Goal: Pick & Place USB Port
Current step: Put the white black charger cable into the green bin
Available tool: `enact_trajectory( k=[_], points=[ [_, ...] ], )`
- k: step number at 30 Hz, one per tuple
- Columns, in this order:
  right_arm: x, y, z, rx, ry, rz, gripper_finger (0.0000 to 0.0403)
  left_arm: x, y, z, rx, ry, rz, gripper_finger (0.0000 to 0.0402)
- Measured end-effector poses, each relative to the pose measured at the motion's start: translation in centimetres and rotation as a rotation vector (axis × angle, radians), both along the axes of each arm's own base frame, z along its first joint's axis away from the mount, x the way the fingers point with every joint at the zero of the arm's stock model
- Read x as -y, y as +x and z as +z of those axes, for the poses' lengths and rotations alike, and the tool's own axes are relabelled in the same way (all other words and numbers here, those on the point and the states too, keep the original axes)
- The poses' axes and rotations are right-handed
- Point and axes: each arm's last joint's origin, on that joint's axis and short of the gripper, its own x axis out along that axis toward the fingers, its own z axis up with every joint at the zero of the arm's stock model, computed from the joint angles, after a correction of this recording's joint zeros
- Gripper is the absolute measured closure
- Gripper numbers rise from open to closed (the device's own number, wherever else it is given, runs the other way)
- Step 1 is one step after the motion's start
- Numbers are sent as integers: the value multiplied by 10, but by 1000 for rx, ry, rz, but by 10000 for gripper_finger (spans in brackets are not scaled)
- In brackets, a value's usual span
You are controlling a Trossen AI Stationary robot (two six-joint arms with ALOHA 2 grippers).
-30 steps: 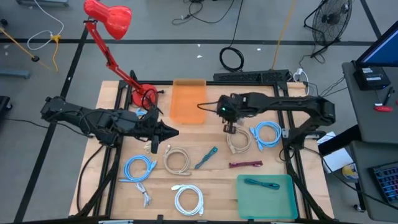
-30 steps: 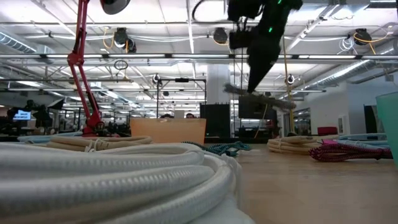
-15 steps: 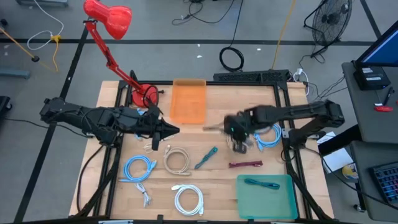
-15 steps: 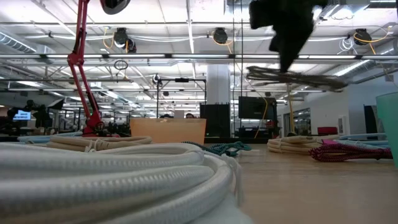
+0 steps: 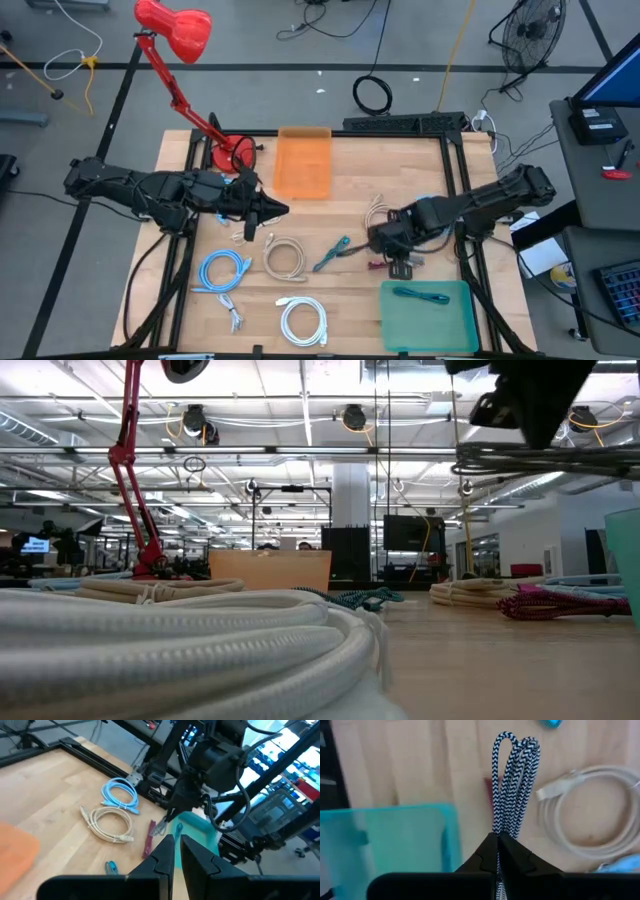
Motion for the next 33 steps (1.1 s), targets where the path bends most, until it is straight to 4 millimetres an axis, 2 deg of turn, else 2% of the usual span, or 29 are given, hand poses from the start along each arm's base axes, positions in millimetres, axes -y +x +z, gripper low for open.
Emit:
enact_trajectory(
  k=[9, 15, 18, 22, 27, 33],
  points=[
    [-48, -33, 10, -64, 105, -9, 403, 0, -1, -4, -47, -2, -15, 369],
    [-85, -49, 8, -62, 181, 32, 403, -1, -1, -4, -47, -4, -14, 369],
    [-97, -55, -3, -78, 235, 36, 403, -4, 0, -4, -48, -9, -12, 369],
    [-108, -66, -31, -131, 283, 38, 403, -7, 0, -5, -50, -22, -27, 369],
    [-105, -78, -66, -180, 246, 15, 403, -8, 0, -5, -50, -29, -25, 369],
    [-104, -71, -84, -105, 347, 31, 403, -8, 0, -4, -51, -44, -23, 369]
  ],
)
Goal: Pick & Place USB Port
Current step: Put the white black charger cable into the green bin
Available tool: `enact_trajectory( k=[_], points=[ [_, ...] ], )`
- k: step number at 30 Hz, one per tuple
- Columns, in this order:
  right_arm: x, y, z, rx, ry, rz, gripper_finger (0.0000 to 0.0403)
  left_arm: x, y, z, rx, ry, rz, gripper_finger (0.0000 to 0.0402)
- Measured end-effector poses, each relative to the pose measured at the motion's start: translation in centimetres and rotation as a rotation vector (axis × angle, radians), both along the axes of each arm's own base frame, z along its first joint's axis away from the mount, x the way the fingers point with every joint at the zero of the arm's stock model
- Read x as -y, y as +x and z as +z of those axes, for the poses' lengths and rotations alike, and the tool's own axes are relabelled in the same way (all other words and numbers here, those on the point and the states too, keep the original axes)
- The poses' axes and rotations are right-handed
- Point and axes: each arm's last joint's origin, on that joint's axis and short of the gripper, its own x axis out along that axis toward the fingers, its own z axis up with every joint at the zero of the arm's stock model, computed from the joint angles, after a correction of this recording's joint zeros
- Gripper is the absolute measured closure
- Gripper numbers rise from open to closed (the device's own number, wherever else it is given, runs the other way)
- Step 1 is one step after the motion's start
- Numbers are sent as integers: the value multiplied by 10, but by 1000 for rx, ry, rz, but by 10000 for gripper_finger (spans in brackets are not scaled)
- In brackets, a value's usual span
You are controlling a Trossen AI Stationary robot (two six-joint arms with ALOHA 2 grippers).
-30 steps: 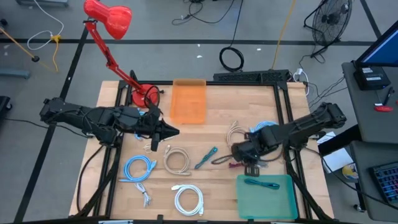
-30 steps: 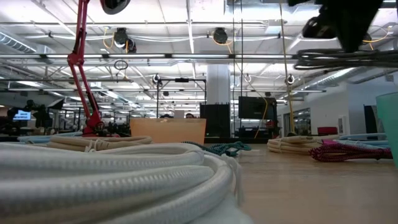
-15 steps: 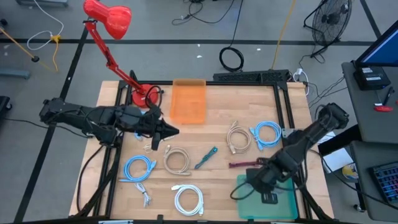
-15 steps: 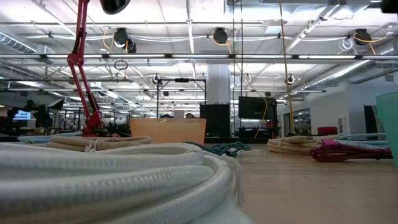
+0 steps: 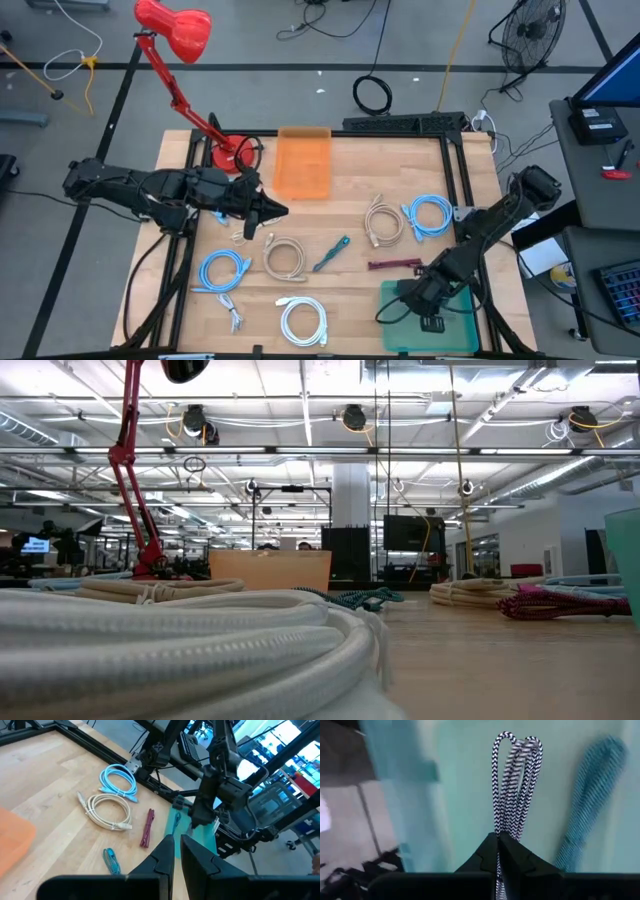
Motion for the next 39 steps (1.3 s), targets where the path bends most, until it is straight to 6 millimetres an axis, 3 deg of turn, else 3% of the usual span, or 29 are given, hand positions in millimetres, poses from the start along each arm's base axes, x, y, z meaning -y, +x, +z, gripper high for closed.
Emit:
enact_trajectory(
  k=[18, 23, 32, 39],
  points=[
    [18, -17, -39, -40, -98, 8, 403, 2, 0, 0, 3, -11, 11, 369],
    [23, -19, -41, -25, -169, 41, 403, 2, 0, 0, 3, -10, 17, 369],
    [21, -18, -40, -14, -150, 43, 401, 2, 0, 0, 4, -6, 19, 369],
    [15, -11, -23, 33, -52, -26, 349, 2, 0, 0, 4, 0, 20, 369]
  ],
)
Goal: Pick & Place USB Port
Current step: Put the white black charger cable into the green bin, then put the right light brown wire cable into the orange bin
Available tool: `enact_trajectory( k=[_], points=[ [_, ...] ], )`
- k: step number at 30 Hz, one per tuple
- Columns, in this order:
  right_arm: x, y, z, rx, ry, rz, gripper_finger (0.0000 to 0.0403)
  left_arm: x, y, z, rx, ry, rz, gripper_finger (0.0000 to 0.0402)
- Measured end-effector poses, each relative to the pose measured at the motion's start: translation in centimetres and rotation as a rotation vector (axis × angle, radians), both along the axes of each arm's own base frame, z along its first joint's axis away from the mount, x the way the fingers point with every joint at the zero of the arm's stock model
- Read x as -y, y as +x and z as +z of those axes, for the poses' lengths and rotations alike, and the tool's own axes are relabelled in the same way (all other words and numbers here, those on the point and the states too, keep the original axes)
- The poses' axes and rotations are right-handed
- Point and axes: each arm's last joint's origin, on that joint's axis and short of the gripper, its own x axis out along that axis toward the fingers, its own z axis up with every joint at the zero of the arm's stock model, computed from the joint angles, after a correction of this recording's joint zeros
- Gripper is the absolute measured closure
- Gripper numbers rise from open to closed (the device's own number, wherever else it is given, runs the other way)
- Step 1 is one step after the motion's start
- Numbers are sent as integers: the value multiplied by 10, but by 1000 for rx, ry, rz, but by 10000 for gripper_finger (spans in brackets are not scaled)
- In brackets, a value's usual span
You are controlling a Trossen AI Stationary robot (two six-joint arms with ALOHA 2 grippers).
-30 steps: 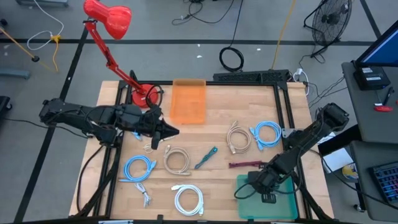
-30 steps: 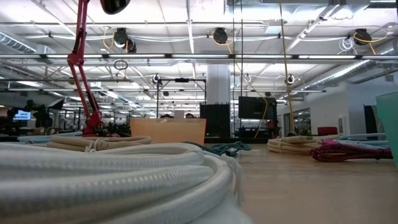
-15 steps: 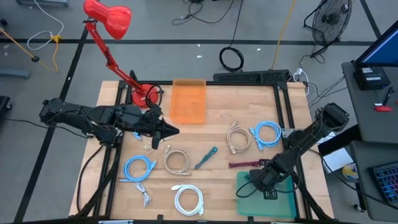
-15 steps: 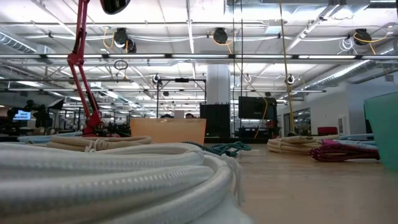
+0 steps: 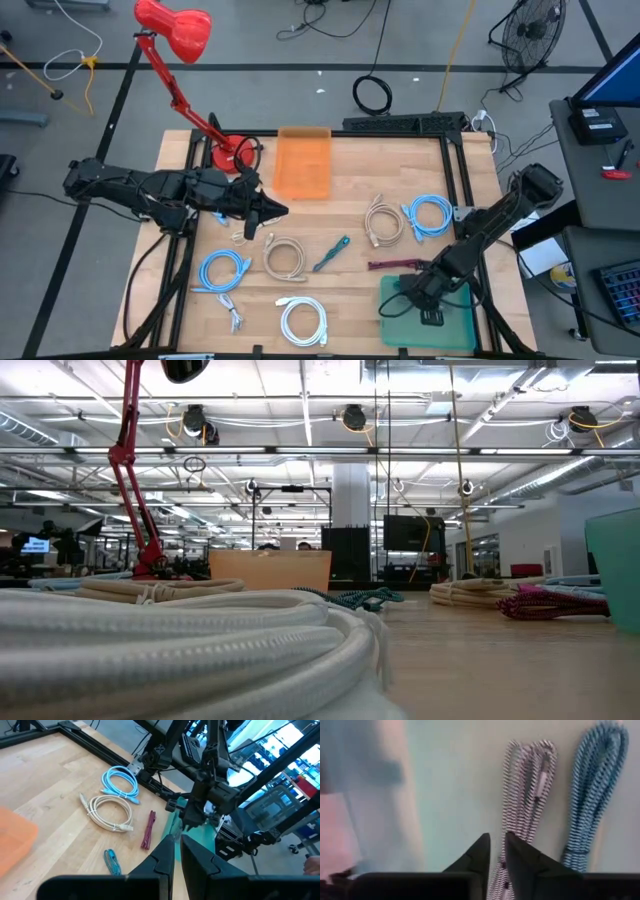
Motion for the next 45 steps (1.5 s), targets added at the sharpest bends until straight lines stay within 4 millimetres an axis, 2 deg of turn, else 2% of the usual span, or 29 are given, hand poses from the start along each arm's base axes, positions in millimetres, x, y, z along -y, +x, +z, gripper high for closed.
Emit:
enact_trajectory(
  k=[4, 8, 13, 19, 23, 27, 32, 35, 40, 45],
  points=[
    [2, 2, 16, 39, 25, -43, 315, 0, 0, 0, -1, 5, 15, 369],
    [16, 5, 33, 80, 46, -128, 297, -1, 1, 0, 0, 19, 32, 369],
    [50, 13, 47, 167, -43, -316, 294, -2, 0, 0, 0, 30, 58, 369],
    [93, 28, 53, 246, -153, -501, 293, -2, 1, 0, 1, 33, 73, 369],
    [125, 40, 49, 244, -222, -659, 293, -2, 1, 0, 2, 33, 74, 369],
    [156, 49, 38, 157, -237, -790, 286, -2, 1, 0, 2, 32, 74, 369],
    [187, 59, 19, 9, -173, -952, 246, -3, 1, 0, 3, 37, 79, 369],
    [197, 66, 10, -38, -101, -996, 213, -3, 1, 0, 2, 50, 77, 369],
    [203, 81, 5, 12, 7, -1052, 163, -2, 0, 0, 2, 68, 86, 369],
    [205, 91, 0, 37, 48, -1093, 143, 1, 0, 0, 3, 98, 95, 369]
  ],
)
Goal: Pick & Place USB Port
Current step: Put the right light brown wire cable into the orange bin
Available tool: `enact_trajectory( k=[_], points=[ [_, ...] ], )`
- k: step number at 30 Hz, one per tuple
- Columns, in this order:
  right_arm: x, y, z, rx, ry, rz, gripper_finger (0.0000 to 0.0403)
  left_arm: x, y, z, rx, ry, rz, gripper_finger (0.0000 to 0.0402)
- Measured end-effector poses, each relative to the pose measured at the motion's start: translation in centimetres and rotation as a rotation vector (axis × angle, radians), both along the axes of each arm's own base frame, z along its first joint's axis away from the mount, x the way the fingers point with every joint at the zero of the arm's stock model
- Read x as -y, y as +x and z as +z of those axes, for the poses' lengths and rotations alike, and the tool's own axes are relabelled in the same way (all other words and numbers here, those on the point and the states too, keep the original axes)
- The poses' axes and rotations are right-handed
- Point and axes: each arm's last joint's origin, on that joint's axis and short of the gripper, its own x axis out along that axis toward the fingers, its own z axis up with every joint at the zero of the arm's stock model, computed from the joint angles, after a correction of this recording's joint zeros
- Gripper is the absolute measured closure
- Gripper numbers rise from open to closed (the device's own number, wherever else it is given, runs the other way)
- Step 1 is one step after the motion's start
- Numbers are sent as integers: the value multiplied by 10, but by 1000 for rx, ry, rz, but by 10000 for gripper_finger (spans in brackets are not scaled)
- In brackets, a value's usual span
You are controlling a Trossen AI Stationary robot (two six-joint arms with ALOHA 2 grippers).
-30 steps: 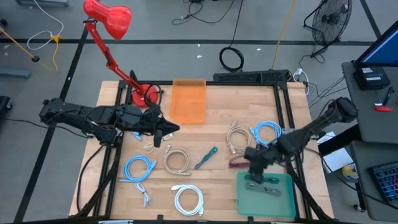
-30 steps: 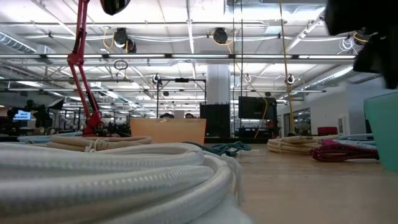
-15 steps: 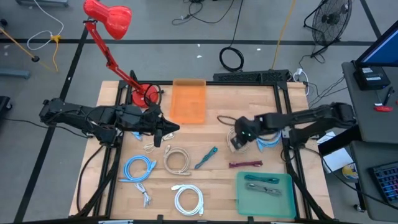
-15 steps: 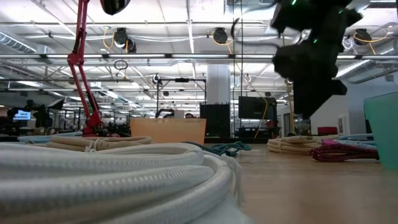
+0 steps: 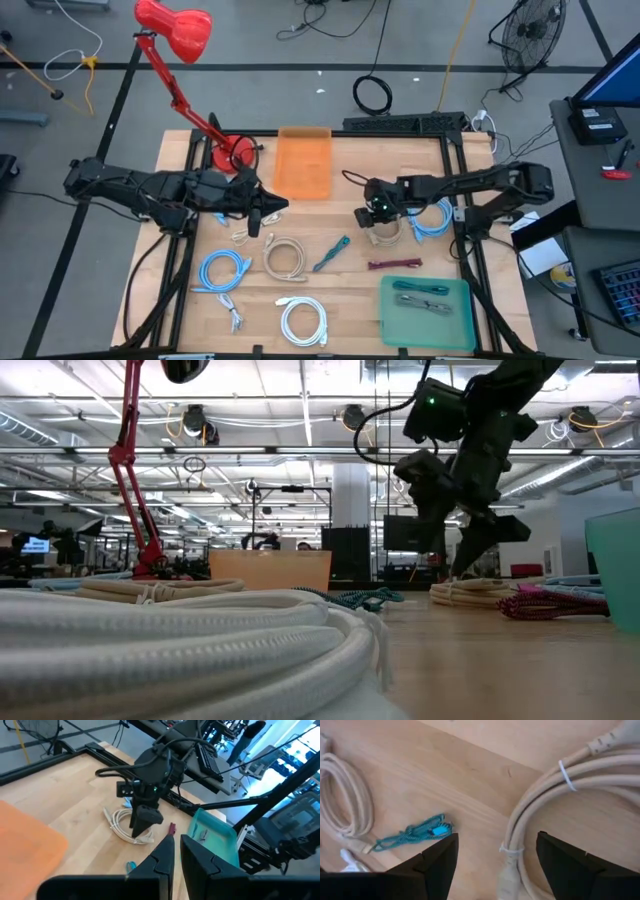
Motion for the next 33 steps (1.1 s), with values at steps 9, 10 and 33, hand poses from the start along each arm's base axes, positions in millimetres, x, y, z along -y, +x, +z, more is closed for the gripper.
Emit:
enact_trajectory(
  k=[9, 10, 33],
  points=[
    [2, 7, -21, -62, -38, -6, 147, 4, -1, 0, -1, 6, -6, 369],
    [3, 8, -22, -62, -52, -12, 147, 5, -1, 0, -1, 5, -6, 369],
    [-7, 43, 42, -4, -242, 328, 374, 8, -2, -1, -4, -33, -10, 369]
  ],
)
